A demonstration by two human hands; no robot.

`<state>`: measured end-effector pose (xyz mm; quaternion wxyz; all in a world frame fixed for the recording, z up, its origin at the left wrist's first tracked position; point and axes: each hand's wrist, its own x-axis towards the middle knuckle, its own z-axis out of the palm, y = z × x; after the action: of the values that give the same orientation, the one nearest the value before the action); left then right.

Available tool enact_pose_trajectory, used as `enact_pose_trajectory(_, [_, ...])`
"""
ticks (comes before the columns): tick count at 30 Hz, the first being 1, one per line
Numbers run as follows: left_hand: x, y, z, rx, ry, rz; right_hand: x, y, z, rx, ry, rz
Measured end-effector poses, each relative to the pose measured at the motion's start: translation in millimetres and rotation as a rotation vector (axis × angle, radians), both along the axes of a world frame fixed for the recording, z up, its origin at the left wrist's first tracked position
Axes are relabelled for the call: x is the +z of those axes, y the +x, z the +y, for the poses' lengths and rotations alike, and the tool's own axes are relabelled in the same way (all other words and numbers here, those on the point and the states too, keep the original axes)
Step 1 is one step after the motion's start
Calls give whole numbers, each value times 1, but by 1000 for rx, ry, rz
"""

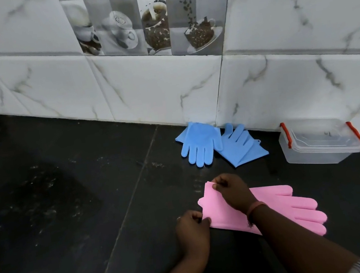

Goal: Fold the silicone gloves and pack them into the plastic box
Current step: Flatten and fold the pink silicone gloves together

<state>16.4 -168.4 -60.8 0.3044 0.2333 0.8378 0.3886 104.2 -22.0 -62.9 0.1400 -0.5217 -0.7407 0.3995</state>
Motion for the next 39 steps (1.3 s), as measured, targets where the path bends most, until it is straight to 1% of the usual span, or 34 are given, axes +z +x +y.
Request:
enact_pose_trajectory(5, [2, -1, 0, 29, -37, -33, 2, -7, -2, 12, 33, -60])
enact_pose_trajectory(8, [1, -1, -1, 46, -50, -47, 0, -9, -4, -3, 33, -61])
enact_pose_trajectory(14, [-1, -4, 1, 39, -70, -26, -11, -11, -11, -22, 133, -141])
enact_pose_trajectory(22, [-11, -7, 0, 20, -31, 27, -20, -9, -16, 26, 266, -227])
enact_pose_trajectory(23, [-12, -7, 0, 11, -29, 50, -19, -8, -18, 32, 287, -227])
enact_pose_trajectory(25, [-14, -4, -2, -33, 10, 156, -18, -5, -25, 16, 348, -190])
enact_pose_trajectory(27, [-13, 0, -2, -110, 105, 328, -16, 1, -33, -9, 427, -177])
enact_pose_trajectory(28, [-12, 2, 1, -175, 139, 406, -16, 6, -36, -5, 452, -201])
enact_pose_trajectory(31, [-11, 11, 22, -574, 125, 546, -15, 27, -40, 59, 472, -335])
enact_pose_trajectory(32, [-9, 14, 31, -692, 140, 580, -13, 33, -39, 50, 481, -373])
enact_pose_trajectory(34, [-9, 22, 51, -867, 184, 636, -8, 50, -35, -61, 478, -424])
enact_pose_trajectory(36, [-15, 30, 65, -999, 136, 688, -1, 65, -30, -168, 474, -448])
enact_pose_trajectory(39, [-33, 30, 71, -1064, 21, 775, 0, 87, -29, -243, 499, -459])
